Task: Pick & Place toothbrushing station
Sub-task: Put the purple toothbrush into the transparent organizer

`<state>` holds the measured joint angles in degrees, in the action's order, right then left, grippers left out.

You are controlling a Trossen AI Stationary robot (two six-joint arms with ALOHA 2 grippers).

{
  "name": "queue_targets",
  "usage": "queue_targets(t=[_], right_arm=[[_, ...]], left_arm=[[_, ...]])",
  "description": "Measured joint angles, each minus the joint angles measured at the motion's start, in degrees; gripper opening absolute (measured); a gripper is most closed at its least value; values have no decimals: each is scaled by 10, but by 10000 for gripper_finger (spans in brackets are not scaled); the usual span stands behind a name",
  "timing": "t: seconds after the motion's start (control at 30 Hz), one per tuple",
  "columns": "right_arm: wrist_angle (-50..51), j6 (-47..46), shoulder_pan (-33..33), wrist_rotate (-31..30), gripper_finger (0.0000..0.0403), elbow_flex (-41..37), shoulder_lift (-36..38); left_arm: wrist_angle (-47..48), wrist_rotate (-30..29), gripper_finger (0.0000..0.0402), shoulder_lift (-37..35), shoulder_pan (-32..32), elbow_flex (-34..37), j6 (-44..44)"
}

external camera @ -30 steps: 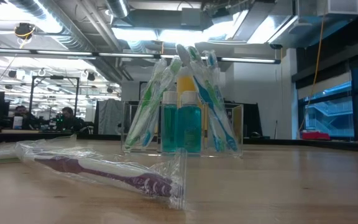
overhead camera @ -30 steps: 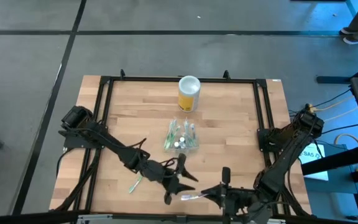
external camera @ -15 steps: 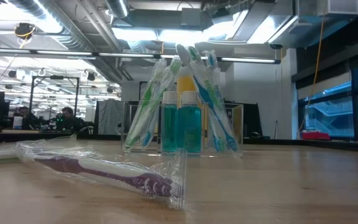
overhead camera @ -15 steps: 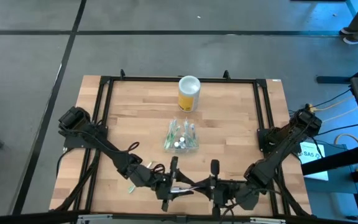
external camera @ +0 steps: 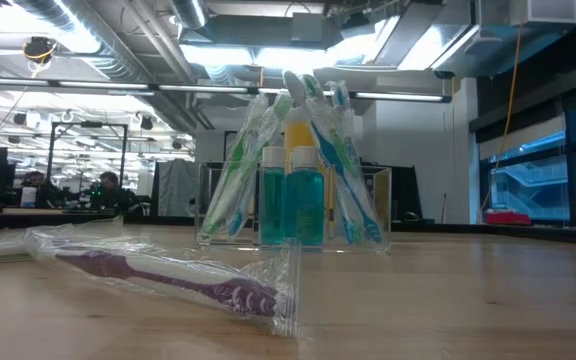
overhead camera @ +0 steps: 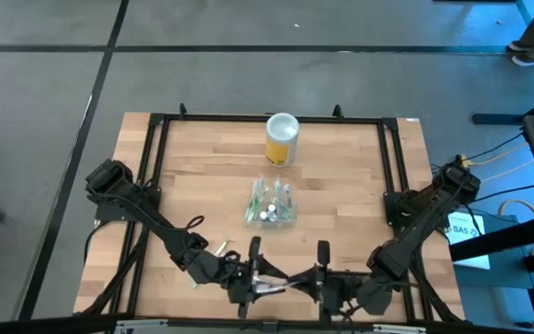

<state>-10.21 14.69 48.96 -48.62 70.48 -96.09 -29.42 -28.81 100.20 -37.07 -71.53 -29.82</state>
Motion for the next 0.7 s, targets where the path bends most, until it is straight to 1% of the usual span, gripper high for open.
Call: queue_targets(t=[0.07, 0.27, 0.4, 0.7], right_arm=[[-14, 18, 6, 0, 22, 0, 0], [-22, 34, 12, 0, 22, 0, 0], [-22, 38, 12, 0, 22, 0, 0], [-22, 48, 11, 0, 22, 0, 0]], left_arm=[[0, -11, 143, 0, -1, 0, 0], [-14, -10, 143, 0, -1, 0, 0], [-27, 19, 143, 0, -1, 0, 0], [-55, 44, 142, 0, -1, 0, 1]])
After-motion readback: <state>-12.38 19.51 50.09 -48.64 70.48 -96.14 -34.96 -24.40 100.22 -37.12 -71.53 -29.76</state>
